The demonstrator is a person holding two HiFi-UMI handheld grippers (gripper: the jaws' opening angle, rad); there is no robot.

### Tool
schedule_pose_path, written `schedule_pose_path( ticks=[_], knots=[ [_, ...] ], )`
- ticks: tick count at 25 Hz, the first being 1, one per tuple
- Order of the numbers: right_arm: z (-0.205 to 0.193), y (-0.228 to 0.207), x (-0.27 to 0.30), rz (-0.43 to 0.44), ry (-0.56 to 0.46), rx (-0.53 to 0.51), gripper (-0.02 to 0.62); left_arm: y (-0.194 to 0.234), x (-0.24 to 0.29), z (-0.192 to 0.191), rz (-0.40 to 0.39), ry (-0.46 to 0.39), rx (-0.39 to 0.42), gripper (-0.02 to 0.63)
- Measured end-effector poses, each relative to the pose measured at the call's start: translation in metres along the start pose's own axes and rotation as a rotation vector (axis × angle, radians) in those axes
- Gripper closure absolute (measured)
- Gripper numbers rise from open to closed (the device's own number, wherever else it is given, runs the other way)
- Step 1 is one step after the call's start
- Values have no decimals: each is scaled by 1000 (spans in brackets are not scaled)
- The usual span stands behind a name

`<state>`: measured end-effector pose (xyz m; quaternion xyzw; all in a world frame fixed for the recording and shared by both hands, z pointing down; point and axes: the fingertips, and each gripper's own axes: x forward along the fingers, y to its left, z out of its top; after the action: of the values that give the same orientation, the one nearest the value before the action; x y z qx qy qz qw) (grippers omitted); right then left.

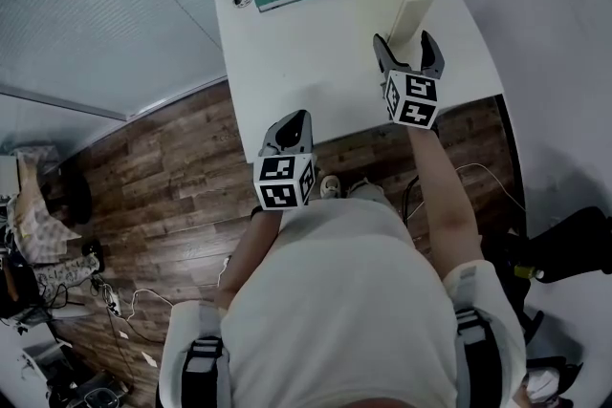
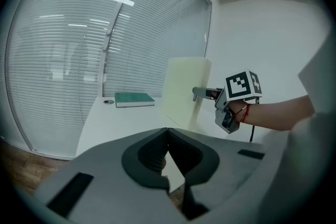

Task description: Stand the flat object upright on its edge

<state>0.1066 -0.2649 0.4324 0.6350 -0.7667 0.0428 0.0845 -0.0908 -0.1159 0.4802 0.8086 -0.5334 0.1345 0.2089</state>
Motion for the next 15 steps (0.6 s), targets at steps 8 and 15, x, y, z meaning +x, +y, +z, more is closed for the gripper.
schedule_pose_path(
  ticks=[8,15],
  knots=[
    [4,8,-45,28,-21,9,189,-16,-9,-2,-11,-13,6,588],
    [9,16,-89,62,-21,14,190,-29,-15,0,-23,-25,11,588]
  ],
)
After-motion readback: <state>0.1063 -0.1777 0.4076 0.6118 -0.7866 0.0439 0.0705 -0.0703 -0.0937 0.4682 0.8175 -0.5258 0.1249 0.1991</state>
